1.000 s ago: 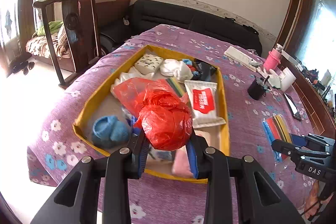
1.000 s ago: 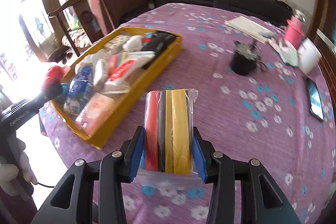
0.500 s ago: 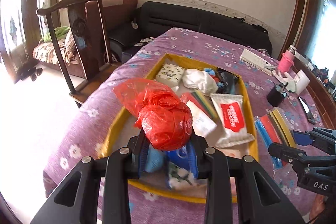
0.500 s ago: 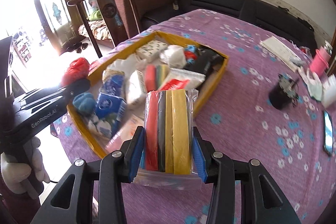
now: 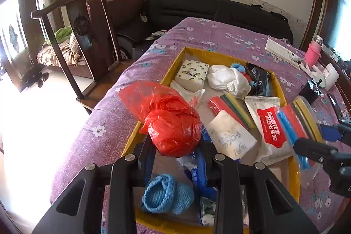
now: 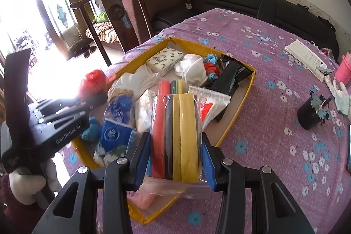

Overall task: Organize soft objects
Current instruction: 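Carry the red bag and straw pack over the yellow tray with both tools, then open both tools to drop the red bag and straws into the tray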

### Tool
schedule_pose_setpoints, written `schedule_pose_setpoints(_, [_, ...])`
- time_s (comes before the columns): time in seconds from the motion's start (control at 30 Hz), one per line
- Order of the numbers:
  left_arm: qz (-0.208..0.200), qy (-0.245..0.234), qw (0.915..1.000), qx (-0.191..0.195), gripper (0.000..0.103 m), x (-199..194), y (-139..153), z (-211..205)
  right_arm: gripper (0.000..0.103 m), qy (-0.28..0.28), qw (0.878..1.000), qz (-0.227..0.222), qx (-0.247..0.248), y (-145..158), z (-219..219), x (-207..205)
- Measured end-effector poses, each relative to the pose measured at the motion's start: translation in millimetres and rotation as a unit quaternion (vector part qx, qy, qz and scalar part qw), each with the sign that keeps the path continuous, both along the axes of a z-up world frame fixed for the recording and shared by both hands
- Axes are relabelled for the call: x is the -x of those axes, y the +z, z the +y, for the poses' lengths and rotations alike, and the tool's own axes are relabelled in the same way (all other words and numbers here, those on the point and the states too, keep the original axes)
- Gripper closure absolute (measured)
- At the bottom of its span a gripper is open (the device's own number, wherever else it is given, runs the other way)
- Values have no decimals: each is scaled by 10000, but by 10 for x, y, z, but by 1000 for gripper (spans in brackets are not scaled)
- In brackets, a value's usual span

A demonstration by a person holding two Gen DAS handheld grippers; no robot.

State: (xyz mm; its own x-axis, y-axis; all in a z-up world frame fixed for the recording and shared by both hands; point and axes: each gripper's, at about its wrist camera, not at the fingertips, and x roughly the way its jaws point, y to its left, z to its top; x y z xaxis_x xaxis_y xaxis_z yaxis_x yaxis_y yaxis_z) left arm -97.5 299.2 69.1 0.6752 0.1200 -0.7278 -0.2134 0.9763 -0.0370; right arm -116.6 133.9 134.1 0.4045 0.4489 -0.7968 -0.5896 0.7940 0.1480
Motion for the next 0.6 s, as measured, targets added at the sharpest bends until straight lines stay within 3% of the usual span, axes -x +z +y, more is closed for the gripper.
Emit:
schedule_pose_setpoints(0.37, [194,-5,9993,333,71,-145,-211,172,56,-130,9995,184,-214,-78,207,-443])
schedule_pose_setpoints(0.6, [109,87,9987,492,63,-174,-225,251,56,-11,9996,214,-194,-81,600,-711])
